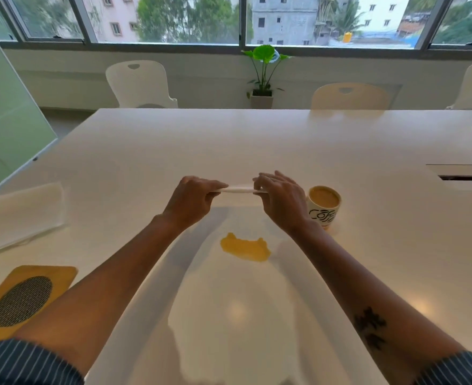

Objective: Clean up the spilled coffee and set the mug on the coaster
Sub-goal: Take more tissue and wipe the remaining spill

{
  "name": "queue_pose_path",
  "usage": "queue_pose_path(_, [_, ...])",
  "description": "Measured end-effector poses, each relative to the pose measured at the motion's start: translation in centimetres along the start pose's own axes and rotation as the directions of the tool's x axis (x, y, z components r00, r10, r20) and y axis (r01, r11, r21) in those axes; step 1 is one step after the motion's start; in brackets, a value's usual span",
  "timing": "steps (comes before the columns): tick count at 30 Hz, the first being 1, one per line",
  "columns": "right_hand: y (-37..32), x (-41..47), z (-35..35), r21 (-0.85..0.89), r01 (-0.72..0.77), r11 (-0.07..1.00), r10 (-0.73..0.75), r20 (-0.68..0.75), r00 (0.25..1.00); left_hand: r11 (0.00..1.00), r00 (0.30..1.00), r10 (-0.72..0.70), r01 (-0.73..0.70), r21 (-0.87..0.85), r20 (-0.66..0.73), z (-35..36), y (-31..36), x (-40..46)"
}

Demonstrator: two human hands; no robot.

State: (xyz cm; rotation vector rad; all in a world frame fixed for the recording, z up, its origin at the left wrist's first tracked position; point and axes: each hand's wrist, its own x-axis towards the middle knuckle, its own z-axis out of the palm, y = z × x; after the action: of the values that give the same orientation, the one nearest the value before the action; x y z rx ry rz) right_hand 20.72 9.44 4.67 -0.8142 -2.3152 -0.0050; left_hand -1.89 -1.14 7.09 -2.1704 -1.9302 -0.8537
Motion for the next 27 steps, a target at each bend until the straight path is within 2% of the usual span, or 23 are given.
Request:
queue_pose_path(3, [1.0, -0.5, 0.8, -0.013, -0.021, 1.000, 0.022, 0.041, 0.999, 1.000, 1.000, 0.007, -0.007, -0.003, 0.031, 1.9, -0.7, 0.4])
queue_pose_path(6, [1.4, -1.9, 1.6, 0.001, -0.069, 0.998, 0.067, 0.224, 0.972, 0.999, 0.987, 0.032, -0.026, -0.045, 0.160, 4.3, -1.9, -0.4])
queue_pose_path(10, [2.0, -4.4, 2.2, 0.116, -0.110, 0.987, 0.050, 0.430, 0.901, 0.983, 0.906, 0.047, 0.032, -0.181, 0.420, 6.1, -3.3, -1.9])
queue_pose_path(15, [3.0, -5.4, 1.9, 0.185, -0.221, 0.958, 0.057, 0.631, 0.773, 0.957, 0.808, 0.091, 0.090, -0.274, 0.583, 6.1, -4.2, -2.5])
queue_pose_path(20, [3.3, -5.9, 1.4, 0.156, -0.334, 0.929, 0.121, 0.726, 0.677, 0.962, 0.751, 0.094, 0.099, -0.253, 0.653, 5.6, -4.7, -2.7])
queue_pose_path(27, [2.5, -7.5, 1.1, 0.234, -0.311, 0.921, 0.052, 0.717, 0.695, 0.974, 0.730, 0.134, 0.030, -0.226, 0.670, 5.4, -4.7, -4.1])
